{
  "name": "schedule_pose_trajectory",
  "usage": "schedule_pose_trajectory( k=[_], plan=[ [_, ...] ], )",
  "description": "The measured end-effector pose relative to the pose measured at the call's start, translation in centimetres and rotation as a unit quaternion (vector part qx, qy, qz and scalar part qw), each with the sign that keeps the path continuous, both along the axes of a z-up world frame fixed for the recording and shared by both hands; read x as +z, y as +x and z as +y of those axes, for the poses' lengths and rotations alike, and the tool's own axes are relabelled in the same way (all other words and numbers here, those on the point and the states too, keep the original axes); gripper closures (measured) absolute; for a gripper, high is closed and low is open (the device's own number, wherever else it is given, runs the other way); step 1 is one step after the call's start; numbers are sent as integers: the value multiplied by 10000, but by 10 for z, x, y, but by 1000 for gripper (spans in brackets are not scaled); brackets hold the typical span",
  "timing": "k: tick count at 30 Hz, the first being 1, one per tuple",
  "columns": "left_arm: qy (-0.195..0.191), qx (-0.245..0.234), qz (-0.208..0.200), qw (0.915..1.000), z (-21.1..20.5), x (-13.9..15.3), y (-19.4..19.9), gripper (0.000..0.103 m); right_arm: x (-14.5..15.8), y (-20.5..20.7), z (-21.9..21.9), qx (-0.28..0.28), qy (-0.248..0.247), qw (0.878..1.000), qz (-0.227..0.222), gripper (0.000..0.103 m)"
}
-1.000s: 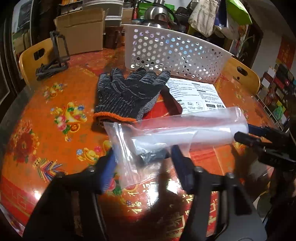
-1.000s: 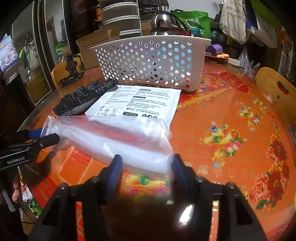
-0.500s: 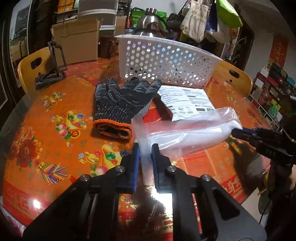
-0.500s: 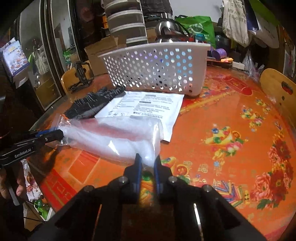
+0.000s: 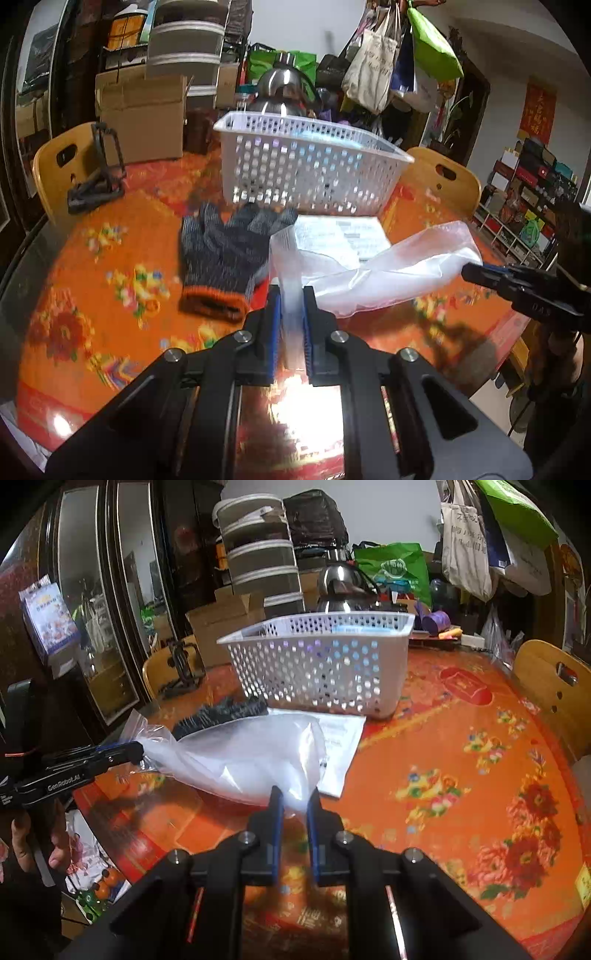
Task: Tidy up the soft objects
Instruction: 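Carry the plastic bag with both tools into the basket and release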
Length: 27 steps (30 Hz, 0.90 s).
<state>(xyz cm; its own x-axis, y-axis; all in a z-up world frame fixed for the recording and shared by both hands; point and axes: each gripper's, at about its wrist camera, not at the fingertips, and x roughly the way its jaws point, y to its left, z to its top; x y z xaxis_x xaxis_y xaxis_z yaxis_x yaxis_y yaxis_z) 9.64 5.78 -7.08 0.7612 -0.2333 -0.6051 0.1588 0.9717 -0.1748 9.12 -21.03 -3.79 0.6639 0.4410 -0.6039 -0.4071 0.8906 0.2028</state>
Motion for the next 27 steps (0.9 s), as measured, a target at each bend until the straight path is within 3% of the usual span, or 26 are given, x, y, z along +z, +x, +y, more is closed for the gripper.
schedule_pose_trajectory(
  k=[14, 21, 27],
  plan=[
    [-248, -317, -618, 9973, -9, 106, 64, 94, 91, 64, -20, -119, 263, 9979, -587, 93],
    [-309, -211, -770, 9963, -11, 161, 139, 95, 131, 131, -15, -234, 179, 9974, -651, 93],
    [-250, 33, -675, 9974, -11, 184, 207, 95, 134, 184, -5, -322, -12, 9981, -535, 93]
  ],
)
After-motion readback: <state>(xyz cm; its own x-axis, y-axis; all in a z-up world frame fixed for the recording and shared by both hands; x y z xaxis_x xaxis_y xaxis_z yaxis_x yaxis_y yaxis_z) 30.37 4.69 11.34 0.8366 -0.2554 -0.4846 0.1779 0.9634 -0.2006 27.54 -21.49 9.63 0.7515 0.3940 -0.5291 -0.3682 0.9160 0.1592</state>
